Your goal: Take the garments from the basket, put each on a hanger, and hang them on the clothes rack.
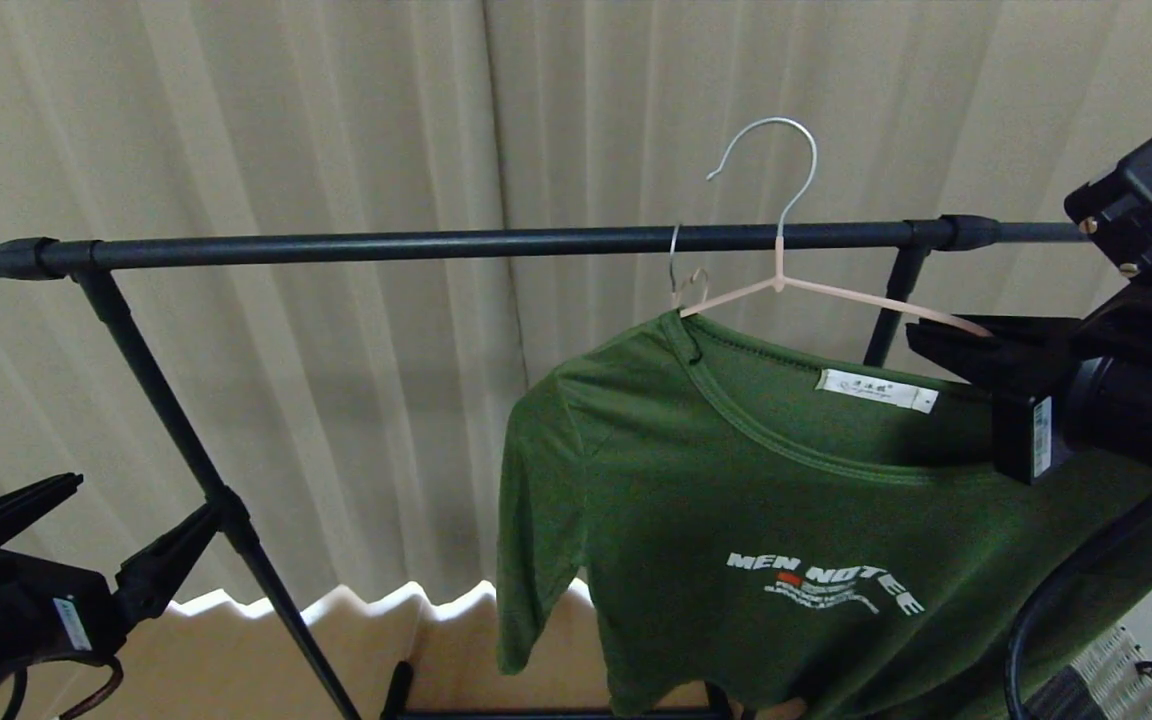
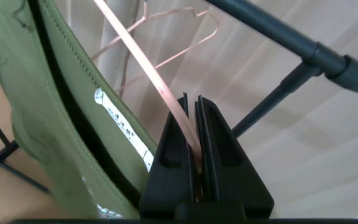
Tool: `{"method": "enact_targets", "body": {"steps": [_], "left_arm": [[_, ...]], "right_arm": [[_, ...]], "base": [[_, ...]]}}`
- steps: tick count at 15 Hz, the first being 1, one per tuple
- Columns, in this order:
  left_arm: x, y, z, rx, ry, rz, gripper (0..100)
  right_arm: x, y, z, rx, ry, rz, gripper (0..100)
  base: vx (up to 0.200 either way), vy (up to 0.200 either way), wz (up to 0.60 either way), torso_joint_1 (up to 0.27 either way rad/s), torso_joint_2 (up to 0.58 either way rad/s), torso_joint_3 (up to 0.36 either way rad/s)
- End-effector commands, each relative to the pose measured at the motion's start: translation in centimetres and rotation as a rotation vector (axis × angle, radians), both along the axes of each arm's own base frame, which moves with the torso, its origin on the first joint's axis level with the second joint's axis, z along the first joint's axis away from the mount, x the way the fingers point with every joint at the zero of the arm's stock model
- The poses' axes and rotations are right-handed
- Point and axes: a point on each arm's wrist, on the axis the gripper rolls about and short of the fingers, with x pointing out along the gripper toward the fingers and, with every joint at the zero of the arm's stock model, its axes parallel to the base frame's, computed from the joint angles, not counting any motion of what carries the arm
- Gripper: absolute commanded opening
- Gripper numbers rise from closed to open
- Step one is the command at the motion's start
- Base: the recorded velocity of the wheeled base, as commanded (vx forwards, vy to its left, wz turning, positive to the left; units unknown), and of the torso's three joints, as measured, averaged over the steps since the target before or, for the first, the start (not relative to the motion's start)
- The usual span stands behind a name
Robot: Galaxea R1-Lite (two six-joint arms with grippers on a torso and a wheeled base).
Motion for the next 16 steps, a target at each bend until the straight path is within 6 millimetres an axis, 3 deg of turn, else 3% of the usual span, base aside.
{"method": "enact_targets", "body": {"steps": [1,16], "left_arm": [[0.07,-0.01,0.02,0.000,0.001,0.000,100],[0.35,-0.04,-0.36,0.004,0.025,0.002,100]], "right_arm": [[0.03,0.04,0.05,0.001,-0.001,0.001,0],[0.03,0.16,-0.19,-0.005,0.006,0.007,0]], "base": [[0.000,0.000,0.00,0.000,0.00,0.000],[0.000,0.187,0.00,0.002,0.00,0.003]]}}
